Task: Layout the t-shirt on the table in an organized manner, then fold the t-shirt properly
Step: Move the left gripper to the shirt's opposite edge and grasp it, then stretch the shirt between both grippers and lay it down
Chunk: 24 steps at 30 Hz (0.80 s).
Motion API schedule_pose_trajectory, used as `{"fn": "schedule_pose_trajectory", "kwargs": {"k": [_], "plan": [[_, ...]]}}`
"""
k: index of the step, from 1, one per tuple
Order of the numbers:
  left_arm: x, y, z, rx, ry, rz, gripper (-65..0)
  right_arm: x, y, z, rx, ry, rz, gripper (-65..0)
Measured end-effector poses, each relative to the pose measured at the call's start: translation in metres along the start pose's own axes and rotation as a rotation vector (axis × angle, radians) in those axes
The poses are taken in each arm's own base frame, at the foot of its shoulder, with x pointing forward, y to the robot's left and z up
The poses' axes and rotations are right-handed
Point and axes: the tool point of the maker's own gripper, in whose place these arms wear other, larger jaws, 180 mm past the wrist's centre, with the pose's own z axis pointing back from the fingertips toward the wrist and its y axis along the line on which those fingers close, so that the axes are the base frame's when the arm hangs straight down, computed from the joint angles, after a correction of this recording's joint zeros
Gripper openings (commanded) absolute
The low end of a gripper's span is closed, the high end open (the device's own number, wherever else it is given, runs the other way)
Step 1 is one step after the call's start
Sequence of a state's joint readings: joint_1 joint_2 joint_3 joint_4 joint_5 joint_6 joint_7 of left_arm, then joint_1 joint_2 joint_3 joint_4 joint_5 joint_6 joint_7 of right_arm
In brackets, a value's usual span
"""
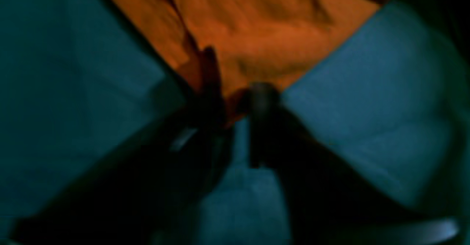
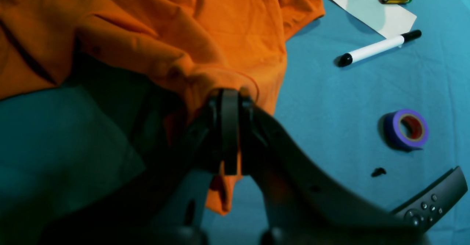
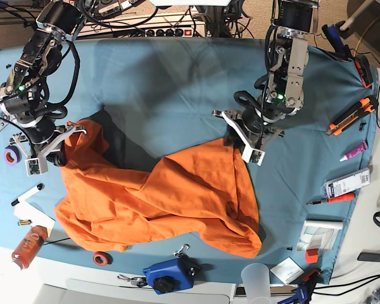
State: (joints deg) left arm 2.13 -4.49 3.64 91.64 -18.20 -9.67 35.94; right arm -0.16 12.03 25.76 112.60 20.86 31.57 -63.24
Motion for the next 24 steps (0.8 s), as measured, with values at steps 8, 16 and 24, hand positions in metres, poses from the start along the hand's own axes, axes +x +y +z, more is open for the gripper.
{"fn": "schedule_pose_trajectory", "kwargs": {"k": [8, 16, 24], "plan": [[0.020, 0.005, 0.004, 0.023, -0.010, 0.023, -65.0, 0.007, -0.010, 0.002, -0.039, -0.026, 0.047, -65.0], [0.091, 0.061, 0.055, 0.116, -0.207, 0.042, -65.0, 0.016, -0.034, 0.009, -0.098, -0.034, 0.125, -65.0], [0.094, 0.107, 0.090, 0.169, -0.243, 0.130, -65.0, 0.018, -0.042, 0.013, -0.115, -0.048, 0.112, -65.0]]}}
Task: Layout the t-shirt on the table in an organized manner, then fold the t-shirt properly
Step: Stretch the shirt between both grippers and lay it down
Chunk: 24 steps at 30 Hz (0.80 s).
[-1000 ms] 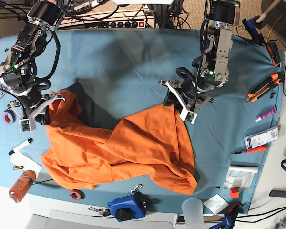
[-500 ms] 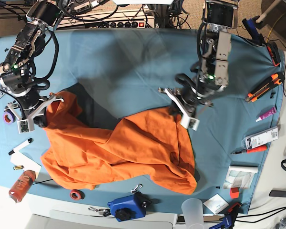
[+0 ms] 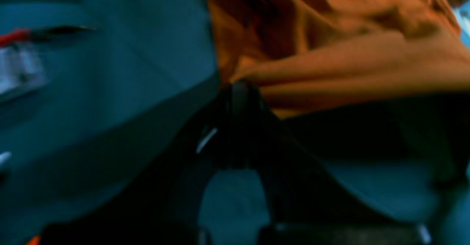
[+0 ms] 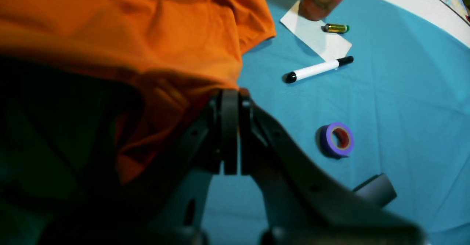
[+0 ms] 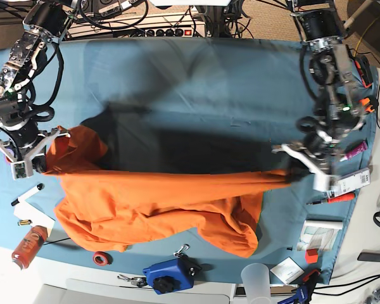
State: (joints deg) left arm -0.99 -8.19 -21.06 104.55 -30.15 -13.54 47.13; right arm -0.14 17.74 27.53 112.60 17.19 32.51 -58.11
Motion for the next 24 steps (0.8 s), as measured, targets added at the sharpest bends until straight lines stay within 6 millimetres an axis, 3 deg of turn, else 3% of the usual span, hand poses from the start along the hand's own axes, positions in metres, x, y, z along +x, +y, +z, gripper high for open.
{"fn": "schedule_pose_trajectory", "kwargs": {"k": [3, 6, 12, 16, 22, 24], "plan": [[0.006, 0.010, 0.015, -0.010, -0.021, -0.010, -65.0, 0.002, -0.011, 0.007, -0.008, -0.030, -0.029, -65.0], [-0.004, 0.005, 0.025, -0.079, 0.000, -0.028, -65.0, 0.000, -0.004, 0.013, 0.078, -0.029, -0.047, -65.0], [-0.024, 0.020, 0.039, -0.047, 0.050, -0.016, -65.0, -0.025, 0.031, 0.022, 0.266, 0.079, -0.070, -65.0], [-0.029, 0.039, 0.056, -0.009, 0.060, -0.027, -65.0, -0.058, 0.025, 0.032, 0.261, 0.220, -0.019, -65.0], [-0.028, 0.052, 0.076, -0.019, 0.044, -0.007, -65.0, -0.073, 0.027, 0.037, 0.276, 0.266, -0.008, -65.0], [-0.031, 0.053, 0.077, -0.013, 0.055, -0.005, -65.0, -0.073, 0.027, 0.037, 0.275, 0.268, -0.008, -57.2]]}}
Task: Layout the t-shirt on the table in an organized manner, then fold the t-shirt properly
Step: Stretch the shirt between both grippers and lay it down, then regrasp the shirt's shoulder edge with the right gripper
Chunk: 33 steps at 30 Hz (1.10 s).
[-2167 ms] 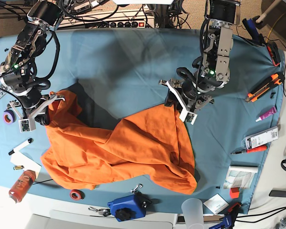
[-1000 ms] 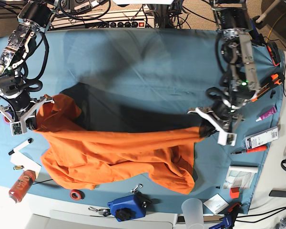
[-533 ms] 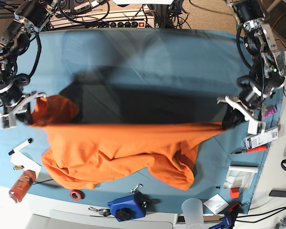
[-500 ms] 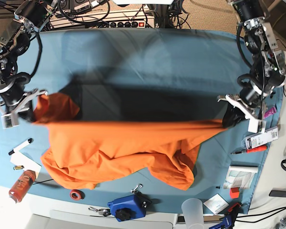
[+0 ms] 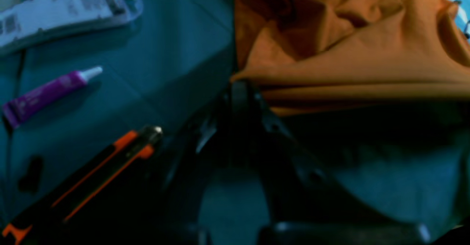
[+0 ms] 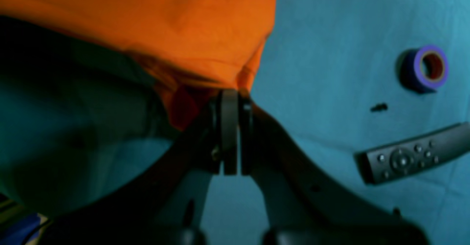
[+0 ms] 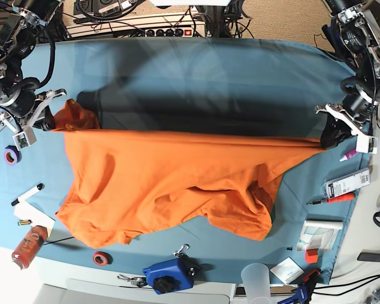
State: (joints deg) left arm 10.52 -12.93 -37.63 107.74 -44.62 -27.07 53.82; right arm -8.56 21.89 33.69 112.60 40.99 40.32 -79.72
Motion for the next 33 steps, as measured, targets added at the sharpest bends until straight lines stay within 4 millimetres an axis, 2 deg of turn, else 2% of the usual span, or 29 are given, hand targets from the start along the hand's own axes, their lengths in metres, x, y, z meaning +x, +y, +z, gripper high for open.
{"fn": "schedule_pose_trajectory", "kwargs": {"k": [2, 3, 8, 13, 16, 18, 22, 24, 33], "plan": [[-0.003, 0.001, 0.001, 0.006, 0.008, -0.002, -65.0, -0.002, -0.002, 0.000, -0.012, 0.014, 0.000, -48.1], [-0.004, 0.003, 0.001, 0.014, 0.013, 0.000, -65.0, -0.003, -0.003, 0.000, -0.013, 0.018, 0.000, -46.1], [-0.021, 0.014, 0.007, 0.067, 0.078, -0.032, -65.0, -0.008, 0.001, 0.000, 0.005, 0.029, -0.004, -46.1], [-0.022, 0.016, 0.009, 0.071, 0.084, -0.038, -65.0, -0.016, 0.009, 0.000, 0.035, 0.041, -0.014, -46.1], [-0.022, 0.016, 0.009, 0.072, 0.084, -0.039, -65.0, -0.031, 0.024, -0.004, 0.068, 0.064, -0.052, -46.1], [-0.023, 0.020, 0.009, 0.091, 0.086, -0.054, -65.0, -0.036, 0.041, -0.012, 0.115, 0.012, -0.119, -46.1], [-0.020, 0.032, 0.014, 0.129, 0.108, -0.106, -65.0, -0.072, 0.076, -0.038, 0.214, 0.065, -0.280, -46.1], [-0.014, 0.038, 0.017, 0.140, 0.112, -0.135, -65.0, -0.082, 0.089, -0.045, 0.248, 0.079, -0.338, -46.1], [0.010, 0.055, 0.027, 0.172, 0.100, -0.237, -65.0, -0.068, 0.117, -0.053, 0.330, -0.016, -0.463, -46.1]]}}
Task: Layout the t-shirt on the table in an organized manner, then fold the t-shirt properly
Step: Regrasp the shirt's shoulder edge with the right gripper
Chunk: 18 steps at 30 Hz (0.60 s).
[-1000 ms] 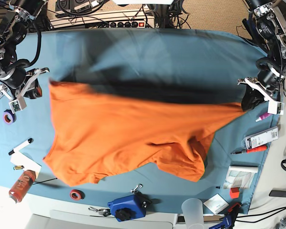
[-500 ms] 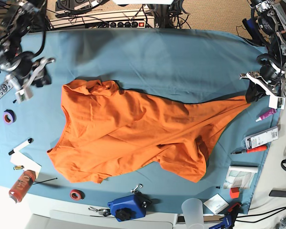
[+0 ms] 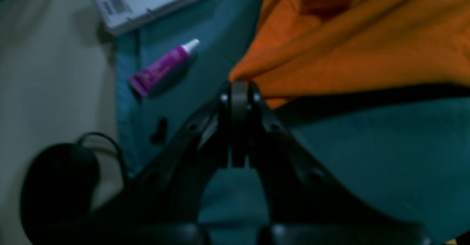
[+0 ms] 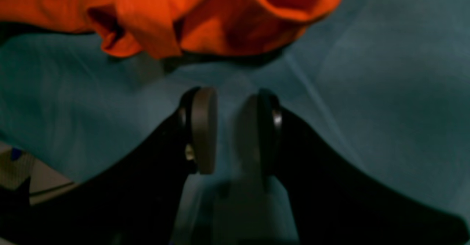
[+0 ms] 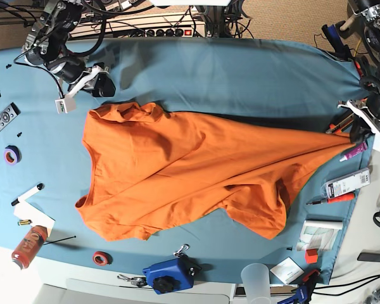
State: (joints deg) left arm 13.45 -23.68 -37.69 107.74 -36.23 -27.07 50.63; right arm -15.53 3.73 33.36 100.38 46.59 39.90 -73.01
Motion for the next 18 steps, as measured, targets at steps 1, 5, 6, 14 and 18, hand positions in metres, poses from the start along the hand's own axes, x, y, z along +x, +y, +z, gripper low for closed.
{"fn": "schedule_pose_trajectory", "kwargs": {"k": [1, 5, 6, 14, 18], "plan": [[0.002, 0.001, 0.000, 0.001, -0.007, -0.003, -65.0, 0.002, 0.001, -0.001, 0.003, -0.011, -0.001, -46.1], [0.004, 0.000, 0.000, 0.001, -0.017, -0.003, -65.0, 0.014, 0.001, -0.001, 0.005, -0.059, 0.001, -46.1], [0.004, 0.000, 0.000, 0.001, -0.018, -0.003, -65.0, 0.019, 0.002, -0.003, 0.006, -0.070, 0.005, -46.1], [0.004, 0.000, 0.000, 0.001, -0.020, -0.003, -65.0, 0.058, 0.014, -0.025, -0.018, -0.149, 0.025, -46.1], [0.004, 0.000, 0.000, 0.000, -0.020, -0.003, -65.0, 0.046, 0.013, -0.034, -0.059, -0.069, 0.060, -46.1]]}}
